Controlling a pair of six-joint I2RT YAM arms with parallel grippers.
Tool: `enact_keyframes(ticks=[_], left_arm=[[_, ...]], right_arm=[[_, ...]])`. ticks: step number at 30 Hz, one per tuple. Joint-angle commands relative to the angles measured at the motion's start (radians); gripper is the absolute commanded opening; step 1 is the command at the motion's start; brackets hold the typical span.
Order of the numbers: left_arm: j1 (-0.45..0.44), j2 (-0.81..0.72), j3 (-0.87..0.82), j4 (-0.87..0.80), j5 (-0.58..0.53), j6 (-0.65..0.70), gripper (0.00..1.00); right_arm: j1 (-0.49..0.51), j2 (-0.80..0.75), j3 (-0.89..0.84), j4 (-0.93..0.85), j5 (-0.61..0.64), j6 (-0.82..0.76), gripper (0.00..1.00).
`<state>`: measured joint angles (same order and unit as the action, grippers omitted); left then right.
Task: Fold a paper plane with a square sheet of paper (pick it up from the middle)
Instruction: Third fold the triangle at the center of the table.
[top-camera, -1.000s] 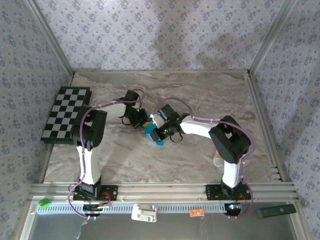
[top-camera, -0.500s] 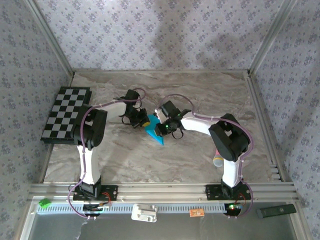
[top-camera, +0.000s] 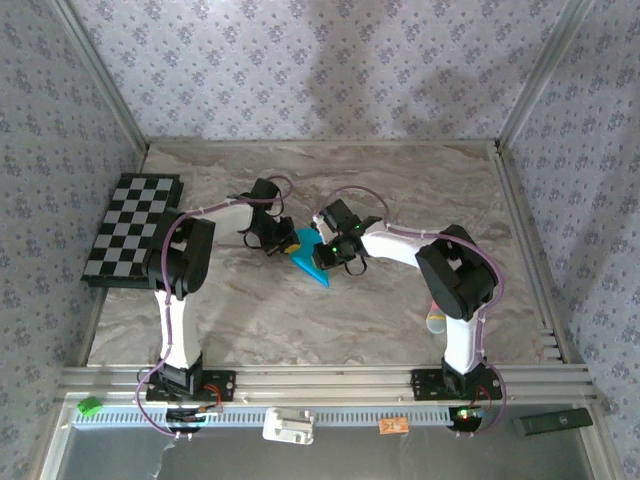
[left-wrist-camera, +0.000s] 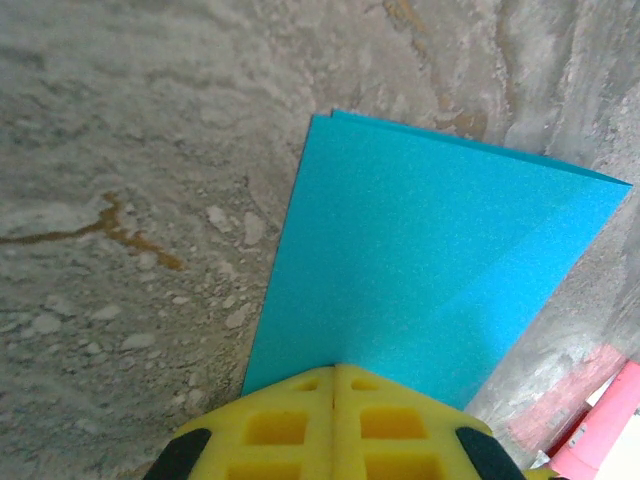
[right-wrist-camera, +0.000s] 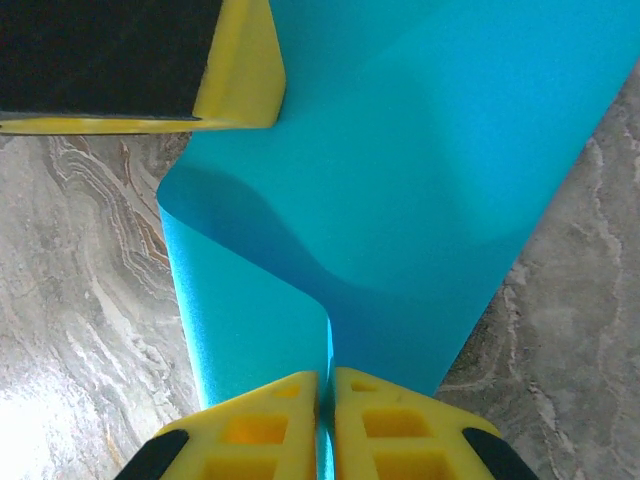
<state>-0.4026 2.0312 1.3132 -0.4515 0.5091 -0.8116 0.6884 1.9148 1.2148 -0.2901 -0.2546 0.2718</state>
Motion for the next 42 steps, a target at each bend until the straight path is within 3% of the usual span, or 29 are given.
enact_keyframes(ticks=[1,34,42], left_arm=[[-0.013,0.046,0.001,-0.047,-0.017,0.012,0.01],[-0.013,0.045,0.023,-0.056,-0.011,0.017,0.00],[0.001,-0.078,0.034,-0.074,-0.034,-0.003,0.09]], right_arm=[[-0.004,0.026,0.031,-0.039,0.012,0.015,0.12],[0.001,0.076,0.061,-0.092,0.031,0.017,0.12],[0.003,0.085,0.064,-0.112,0.047,0.023,0.12]])
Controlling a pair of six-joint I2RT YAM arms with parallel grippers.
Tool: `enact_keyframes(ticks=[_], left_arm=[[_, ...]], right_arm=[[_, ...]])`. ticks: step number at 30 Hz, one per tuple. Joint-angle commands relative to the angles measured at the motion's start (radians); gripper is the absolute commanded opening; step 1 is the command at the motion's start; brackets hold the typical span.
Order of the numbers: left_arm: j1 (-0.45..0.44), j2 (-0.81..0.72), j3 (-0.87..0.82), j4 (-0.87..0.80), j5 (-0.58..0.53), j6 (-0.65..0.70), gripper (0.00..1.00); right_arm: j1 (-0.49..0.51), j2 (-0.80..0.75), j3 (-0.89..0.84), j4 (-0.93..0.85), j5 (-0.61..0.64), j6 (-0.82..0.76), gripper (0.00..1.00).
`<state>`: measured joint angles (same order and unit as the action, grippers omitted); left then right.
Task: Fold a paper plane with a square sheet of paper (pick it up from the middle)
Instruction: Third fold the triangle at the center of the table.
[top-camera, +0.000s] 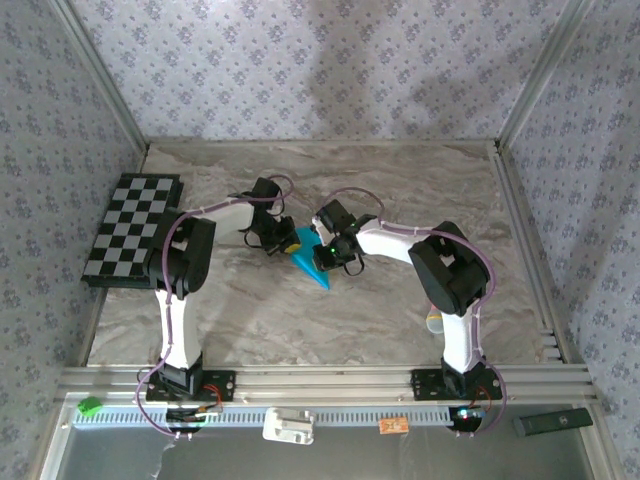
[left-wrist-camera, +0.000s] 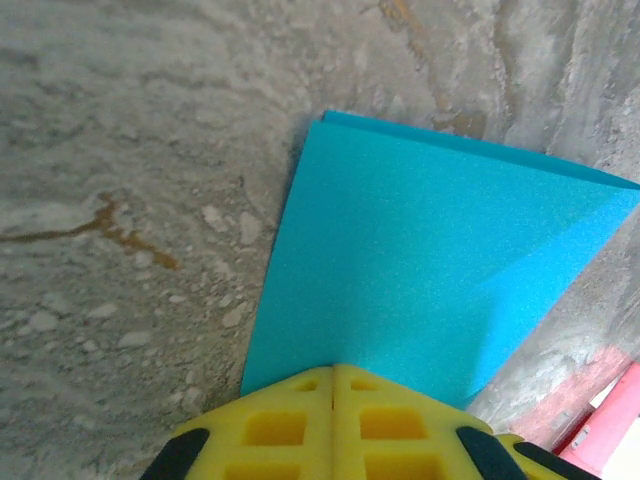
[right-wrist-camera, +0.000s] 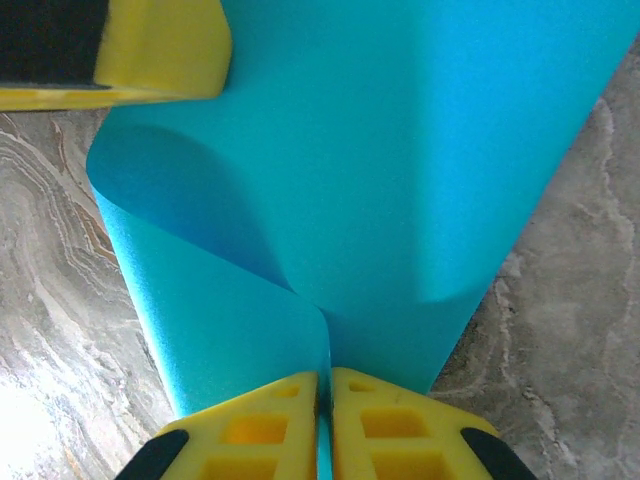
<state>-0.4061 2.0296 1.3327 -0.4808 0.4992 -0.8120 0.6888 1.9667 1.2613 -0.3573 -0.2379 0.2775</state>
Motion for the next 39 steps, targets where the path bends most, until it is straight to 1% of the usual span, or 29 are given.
enact_keyframes(ticks=[1,4,7,13,16,19,24,31,39], left_arm=[[0.006,-0.097,0.008,-0.043,-0.035,-0.011,0.12],[0.010,-0.150,-0.025,-0.025,-0.064,-0.042,0.18],[0.007,-0.199,-0.079,0.025,-0.067,-0.087,0.24],[-0.027,-0.274,-0.189,0.143,-0.034,-0.181,0.27],[-0.057,-0.290,-0.231,0.201,-0.014,-0.226,0.25],[-0.078,-0.296,-0.275,0.257,-0.009,-0.272,0.20],[-0.089,-0.285,-0.324,0.337,0.018,-0.318,0.15],[-0.106,-0.272,-0.356,0.378,0.025,-0.334,0.13],[-0.107,-0.246,-0.347,0.371,0.022,-0.314,0.12]], right_arm=[[0.003,0.034,0.017,-0.045,0.027,0.019,0.12],[0.004,0.039,0.021,-0.045,0.023,0.020,0.12],[0.005,0.041,0.022,-0.048,0.023,0.020,0.12],[0.005,0.044,0.021,-0.050,0.017,0.026,0.12],[0.005,0.046,0.021,-0.049,0.015,0.028,0.12],[0.005,0.049,0.021,-0.049,0.014,0.029,0.12],[0.005,0.052,0.023,-0.050,0.011,0.033,0.12],[0.003,0.050,0.025,-0.052,0.013,0.031,0.12],[0.003,0.052,0.030,-0.058,0.015,0.028,0.12]])
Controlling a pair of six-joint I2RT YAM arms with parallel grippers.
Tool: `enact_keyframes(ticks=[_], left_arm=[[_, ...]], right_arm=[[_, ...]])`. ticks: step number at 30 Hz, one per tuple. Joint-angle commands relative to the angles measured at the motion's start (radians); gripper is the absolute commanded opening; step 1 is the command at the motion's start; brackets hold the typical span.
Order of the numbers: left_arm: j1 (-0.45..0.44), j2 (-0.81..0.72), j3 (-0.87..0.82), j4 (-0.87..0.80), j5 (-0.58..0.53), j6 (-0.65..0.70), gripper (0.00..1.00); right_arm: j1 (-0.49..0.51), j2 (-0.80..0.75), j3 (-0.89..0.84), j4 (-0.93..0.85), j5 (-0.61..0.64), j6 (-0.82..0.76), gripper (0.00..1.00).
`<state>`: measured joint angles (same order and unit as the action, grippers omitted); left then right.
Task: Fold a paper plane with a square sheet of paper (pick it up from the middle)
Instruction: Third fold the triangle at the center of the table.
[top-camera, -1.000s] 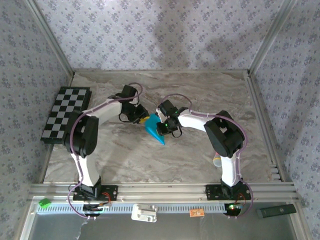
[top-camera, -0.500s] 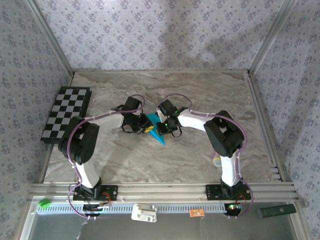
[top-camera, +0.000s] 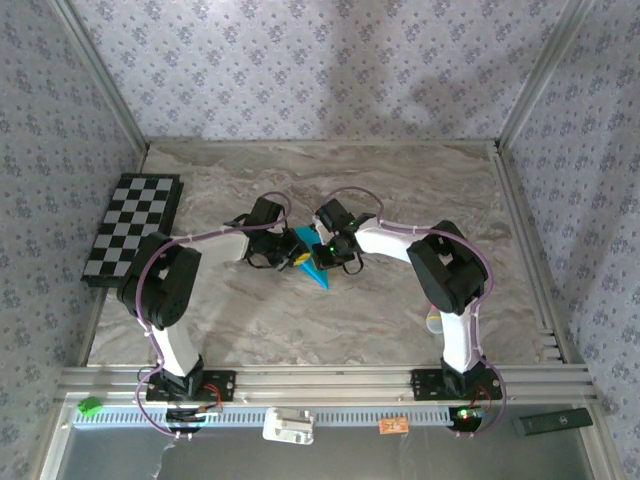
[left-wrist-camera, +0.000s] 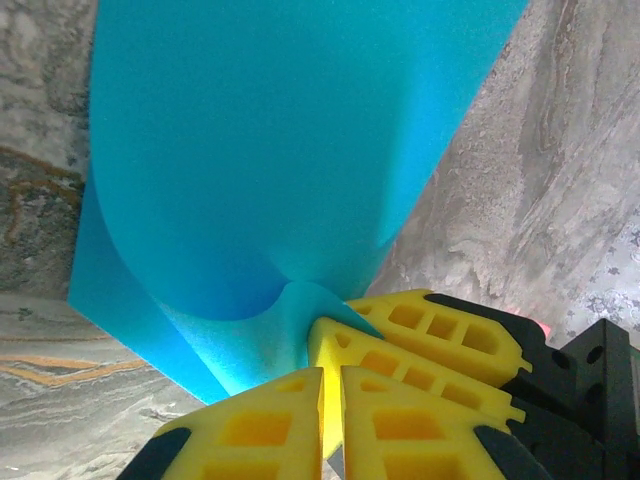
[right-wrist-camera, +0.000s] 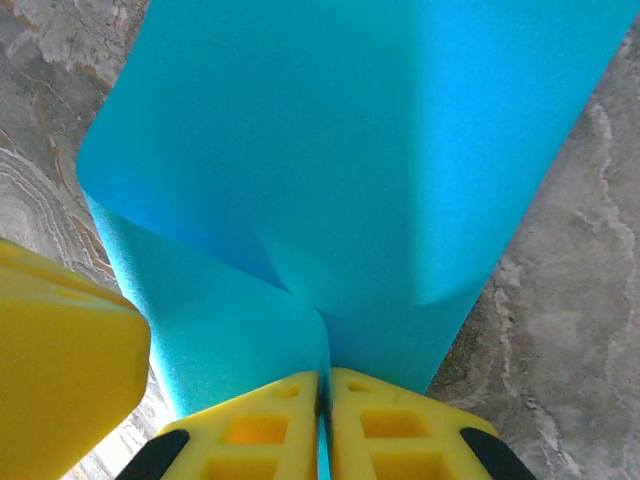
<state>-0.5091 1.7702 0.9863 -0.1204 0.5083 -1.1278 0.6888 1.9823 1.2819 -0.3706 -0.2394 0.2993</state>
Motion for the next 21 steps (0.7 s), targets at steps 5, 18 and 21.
enact_keyframes(ticks=[5,18,21], left_arm=[[-0.004,0.024,-0.006,0.003,0.006,0.011,0.11],[-0.002,0.043,-0.011,-0.017,-0.017,0.031,0.10],[0.000,0.046,-0.014,-0.021,-0.020,0.034,0.09]], right_arm=[[0.003,0.038,0.010,-0.046,0.019,0.007,0.12],[0.003,0.043,0.013,-0.050,0.019,0.008,0.12],[0.003,0.044,0.013,-0.051,0.019,0.008,0.12]])
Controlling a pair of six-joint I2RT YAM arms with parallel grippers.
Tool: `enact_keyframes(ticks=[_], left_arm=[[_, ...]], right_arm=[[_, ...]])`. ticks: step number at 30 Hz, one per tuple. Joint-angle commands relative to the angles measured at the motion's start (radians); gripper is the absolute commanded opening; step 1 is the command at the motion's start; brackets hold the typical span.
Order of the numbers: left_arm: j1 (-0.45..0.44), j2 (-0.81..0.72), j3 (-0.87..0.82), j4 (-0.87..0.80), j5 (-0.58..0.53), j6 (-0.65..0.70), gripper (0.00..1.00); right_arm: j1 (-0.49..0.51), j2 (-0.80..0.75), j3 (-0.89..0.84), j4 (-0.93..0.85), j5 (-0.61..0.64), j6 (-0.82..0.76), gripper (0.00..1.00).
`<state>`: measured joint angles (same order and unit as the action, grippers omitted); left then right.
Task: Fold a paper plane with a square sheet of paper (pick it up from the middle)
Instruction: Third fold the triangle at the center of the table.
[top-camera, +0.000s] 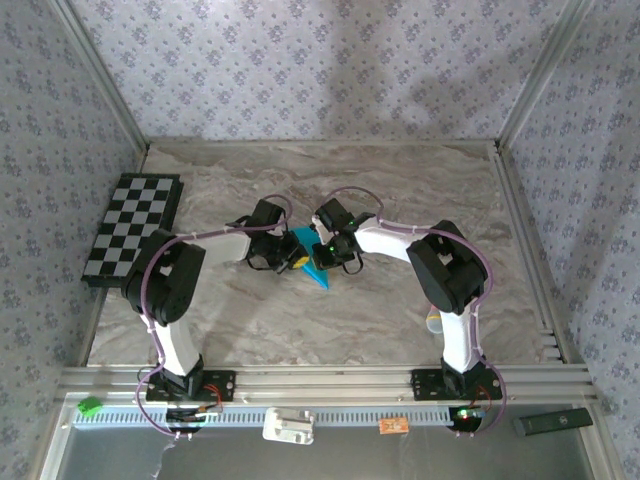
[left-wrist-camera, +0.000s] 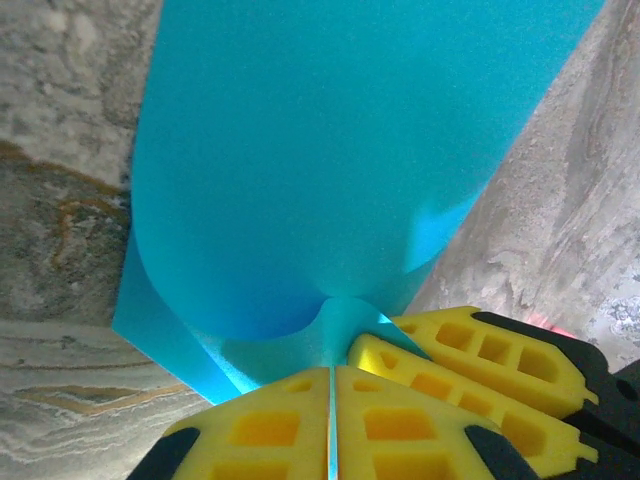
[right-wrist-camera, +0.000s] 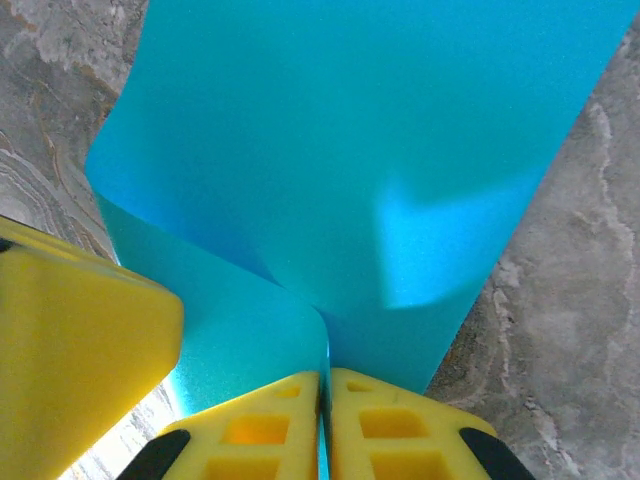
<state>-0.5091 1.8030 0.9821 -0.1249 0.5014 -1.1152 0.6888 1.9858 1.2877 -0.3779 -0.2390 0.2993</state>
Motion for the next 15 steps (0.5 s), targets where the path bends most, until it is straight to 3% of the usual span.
enact_keyframes(ticks=[1,15], left_arm=[[0.000,0.013,-0.009,-0.018,-0.016,0.024,0.09],[0.004,0.025,-0.013,-0.026,-0.023,0.038,0.09]], right_arm=[[0.002,0.041,0.008,-0.042,0.018,0.009,0.12],[0.004,0.043,0.007,-0.044,0.018,0.012,0.12]])
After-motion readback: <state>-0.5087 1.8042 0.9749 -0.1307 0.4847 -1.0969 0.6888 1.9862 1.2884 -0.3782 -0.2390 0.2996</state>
